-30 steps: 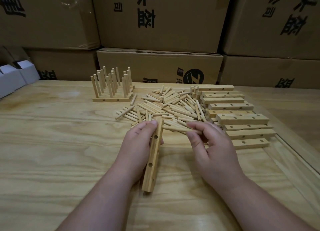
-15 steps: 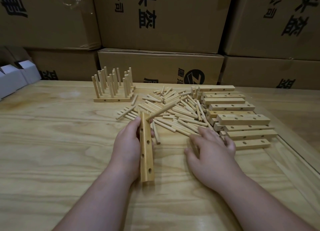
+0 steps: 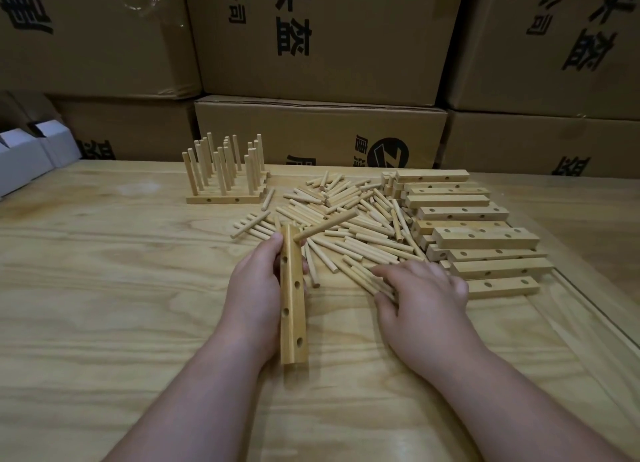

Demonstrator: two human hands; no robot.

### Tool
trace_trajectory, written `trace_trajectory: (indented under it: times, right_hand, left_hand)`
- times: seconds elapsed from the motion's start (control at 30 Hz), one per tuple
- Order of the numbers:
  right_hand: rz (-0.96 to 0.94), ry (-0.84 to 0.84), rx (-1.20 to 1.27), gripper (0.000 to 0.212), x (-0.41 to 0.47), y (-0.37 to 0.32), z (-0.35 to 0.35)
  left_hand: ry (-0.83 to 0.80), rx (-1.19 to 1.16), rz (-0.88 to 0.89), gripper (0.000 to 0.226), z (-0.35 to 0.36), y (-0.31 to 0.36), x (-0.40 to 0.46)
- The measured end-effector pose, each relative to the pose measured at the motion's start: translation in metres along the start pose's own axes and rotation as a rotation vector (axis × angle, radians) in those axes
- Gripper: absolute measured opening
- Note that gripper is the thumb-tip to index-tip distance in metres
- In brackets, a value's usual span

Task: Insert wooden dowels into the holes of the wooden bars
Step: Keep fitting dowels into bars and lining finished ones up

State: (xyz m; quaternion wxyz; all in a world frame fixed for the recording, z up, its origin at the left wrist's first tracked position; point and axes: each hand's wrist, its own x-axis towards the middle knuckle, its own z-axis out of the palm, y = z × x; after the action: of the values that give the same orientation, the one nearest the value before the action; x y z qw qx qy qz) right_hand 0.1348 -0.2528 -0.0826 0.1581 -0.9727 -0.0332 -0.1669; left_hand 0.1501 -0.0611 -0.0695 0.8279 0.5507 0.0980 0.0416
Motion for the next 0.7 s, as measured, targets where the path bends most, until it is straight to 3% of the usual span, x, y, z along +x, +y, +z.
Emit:
trace_trajectory:
  times: [0.7]
  right_hand:
    - [0.121, -0.030, -0.050, 0.029, 0.0017, -0.0007, -0.0025]
  left_hand:
    - [-0.002, -0.003, 0.003, 0.045, 0.0005, -0.0004, -0.0006]
